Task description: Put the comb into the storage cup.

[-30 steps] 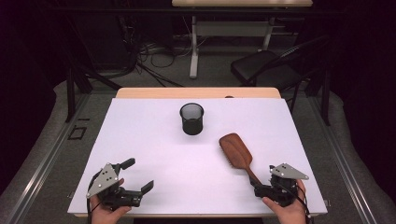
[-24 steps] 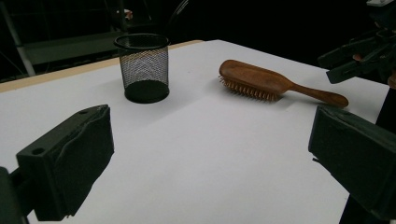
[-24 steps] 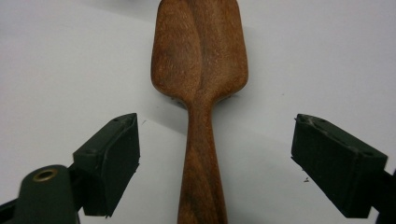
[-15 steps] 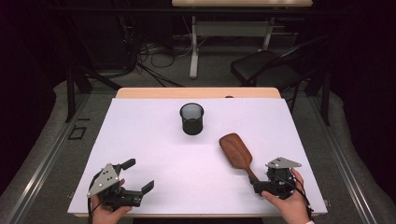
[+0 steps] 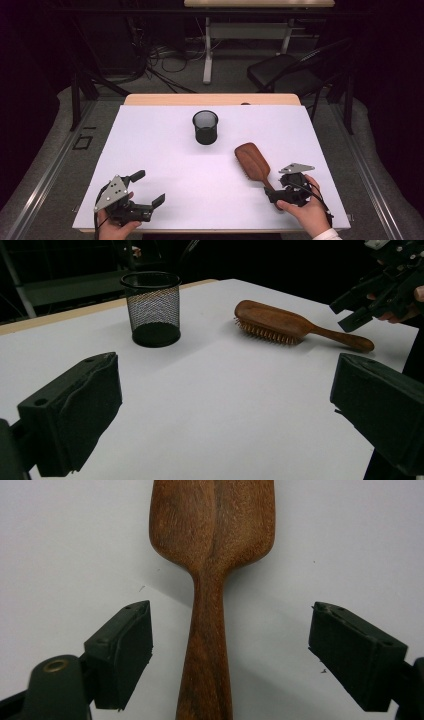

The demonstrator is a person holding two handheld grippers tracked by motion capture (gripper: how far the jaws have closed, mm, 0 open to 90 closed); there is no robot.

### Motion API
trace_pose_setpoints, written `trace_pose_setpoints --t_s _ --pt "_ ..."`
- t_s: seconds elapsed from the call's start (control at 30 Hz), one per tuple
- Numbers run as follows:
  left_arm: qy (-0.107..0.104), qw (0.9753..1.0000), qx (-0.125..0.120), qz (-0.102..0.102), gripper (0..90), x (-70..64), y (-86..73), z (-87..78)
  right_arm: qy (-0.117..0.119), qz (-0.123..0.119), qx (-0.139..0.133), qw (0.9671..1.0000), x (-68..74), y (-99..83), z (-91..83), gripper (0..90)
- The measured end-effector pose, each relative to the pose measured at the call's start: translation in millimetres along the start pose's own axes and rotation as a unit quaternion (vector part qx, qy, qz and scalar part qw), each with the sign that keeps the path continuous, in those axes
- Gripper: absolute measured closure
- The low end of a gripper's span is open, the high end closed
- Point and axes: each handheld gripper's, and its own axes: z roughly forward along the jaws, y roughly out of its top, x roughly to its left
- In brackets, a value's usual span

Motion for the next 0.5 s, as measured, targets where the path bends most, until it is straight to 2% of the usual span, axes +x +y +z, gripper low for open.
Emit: trace_pose_setpoints --t_s 0.23,0.33,0.5 --pt "0.0 1.0 0.001 -0.002 0.2 0.0 -0.1 0.2 -0.004 -0.017 0.006 0.9998 4.7 7.7 2.5 17.0" --pt "0.0 1.0 0.001 -0.002 0.2 0.0 -0.1 0.1 0.001 -0.004 0.022 0.9997 6.1 10.2 4.0 16.2" --pt "0.0 1.0 0.002 -0.003 0.3 0.1 -0.2 0.2 0.013 -0.001 0.032 0.9994 5.9 13.2 8.3 17.0"
